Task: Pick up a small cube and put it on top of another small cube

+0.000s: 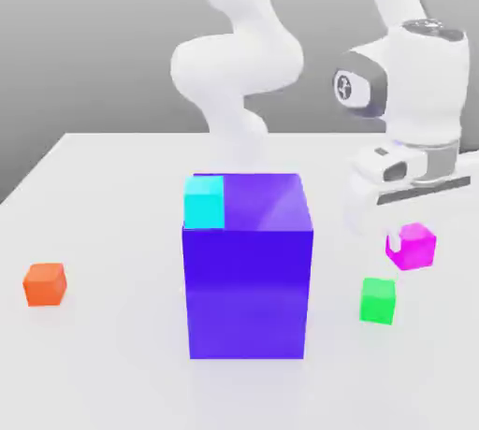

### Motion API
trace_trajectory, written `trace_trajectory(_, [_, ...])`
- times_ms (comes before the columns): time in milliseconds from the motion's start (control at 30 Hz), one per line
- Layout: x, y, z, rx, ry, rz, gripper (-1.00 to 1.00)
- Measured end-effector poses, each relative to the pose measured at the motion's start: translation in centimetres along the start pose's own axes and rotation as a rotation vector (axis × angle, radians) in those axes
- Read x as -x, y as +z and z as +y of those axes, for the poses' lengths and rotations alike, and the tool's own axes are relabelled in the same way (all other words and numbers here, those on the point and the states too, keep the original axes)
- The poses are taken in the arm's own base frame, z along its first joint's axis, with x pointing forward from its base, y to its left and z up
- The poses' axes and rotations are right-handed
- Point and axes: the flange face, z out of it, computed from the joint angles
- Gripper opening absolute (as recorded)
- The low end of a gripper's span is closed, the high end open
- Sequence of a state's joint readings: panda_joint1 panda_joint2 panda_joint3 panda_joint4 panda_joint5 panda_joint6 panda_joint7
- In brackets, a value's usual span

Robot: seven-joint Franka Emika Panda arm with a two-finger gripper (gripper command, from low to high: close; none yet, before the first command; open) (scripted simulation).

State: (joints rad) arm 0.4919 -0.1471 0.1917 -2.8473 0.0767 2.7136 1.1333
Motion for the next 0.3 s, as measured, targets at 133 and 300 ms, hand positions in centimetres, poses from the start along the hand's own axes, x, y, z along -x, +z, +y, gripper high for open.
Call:
trace_trajectory(133, [0.2,3.7,0.4,0.012,0.009,0.002,-1.0])
trace_trajectory(300, [0.2,5.5,0.6,0.012,0.011,0.001,1.0])
